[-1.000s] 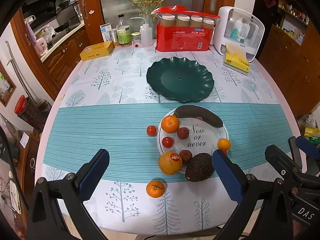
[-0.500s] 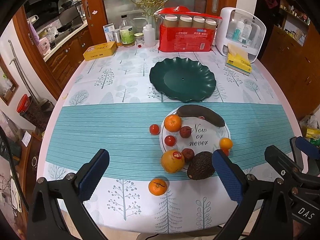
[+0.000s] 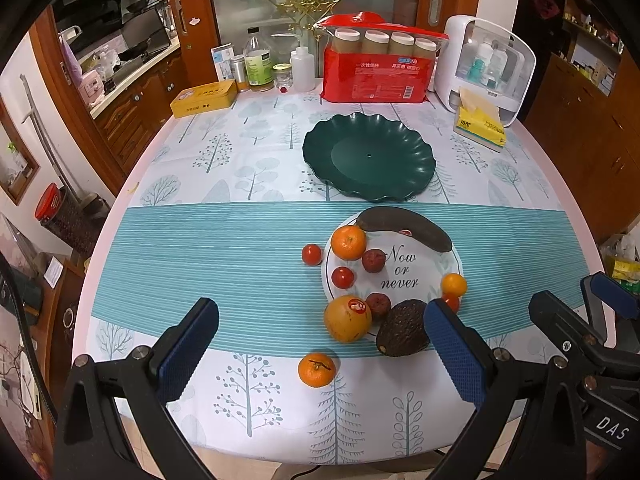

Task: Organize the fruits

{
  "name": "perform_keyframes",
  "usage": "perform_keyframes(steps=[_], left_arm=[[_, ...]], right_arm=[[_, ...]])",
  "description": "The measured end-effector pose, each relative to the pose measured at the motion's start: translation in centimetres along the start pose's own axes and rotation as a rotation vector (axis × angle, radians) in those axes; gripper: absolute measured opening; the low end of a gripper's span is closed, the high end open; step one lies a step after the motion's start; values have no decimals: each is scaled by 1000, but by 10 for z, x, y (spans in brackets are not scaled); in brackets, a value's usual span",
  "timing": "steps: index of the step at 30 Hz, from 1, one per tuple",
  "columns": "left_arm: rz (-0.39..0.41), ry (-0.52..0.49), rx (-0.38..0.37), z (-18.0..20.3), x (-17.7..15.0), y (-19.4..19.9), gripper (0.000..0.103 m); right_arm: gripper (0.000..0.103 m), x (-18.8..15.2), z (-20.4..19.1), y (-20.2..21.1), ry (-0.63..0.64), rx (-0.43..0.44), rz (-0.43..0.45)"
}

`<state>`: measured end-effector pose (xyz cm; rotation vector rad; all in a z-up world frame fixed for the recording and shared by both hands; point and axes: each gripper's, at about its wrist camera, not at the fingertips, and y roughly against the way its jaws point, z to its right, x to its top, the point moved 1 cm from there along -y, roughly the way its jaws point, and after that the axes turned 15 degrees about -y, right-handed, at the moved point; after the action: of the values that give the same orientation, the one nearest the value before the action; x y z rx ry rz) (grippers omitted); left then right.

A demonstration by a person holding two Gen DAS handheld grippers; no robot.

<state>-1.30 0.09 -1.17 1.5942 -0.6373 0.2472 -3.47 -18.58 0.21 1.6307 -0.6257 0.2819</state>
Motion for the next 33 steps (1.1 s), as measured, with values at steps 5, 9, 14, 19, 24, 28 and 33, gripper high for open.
perform_keyframes(steps=[5,9,14,19,24,28,33], left_arm=[[-4,5,3,-2,-3,-1,102],[-18,16,-2,-1,-4,-7,102],[-54,46,-8,-4,-7,-19,102],[-91,83,-6,-11,-13,-35,102],[-111,87,57,-21,-23,-55,102],[-154,76,69,-26,-36,-76,102],[-208,80,1,-26,-57,-100,102]], right_arm=[[97,1,0,-2,7,7,-7],[97,2,0,-8,14,13,-24],[94,3,4,-17,16,26,-44],[91,5,9,-29,23,38,-72],[90,4,12,-46,58,19,-89],[88,-2,12,-66,91,14,-135],[85,-13,10,-93,115,47,-229]])
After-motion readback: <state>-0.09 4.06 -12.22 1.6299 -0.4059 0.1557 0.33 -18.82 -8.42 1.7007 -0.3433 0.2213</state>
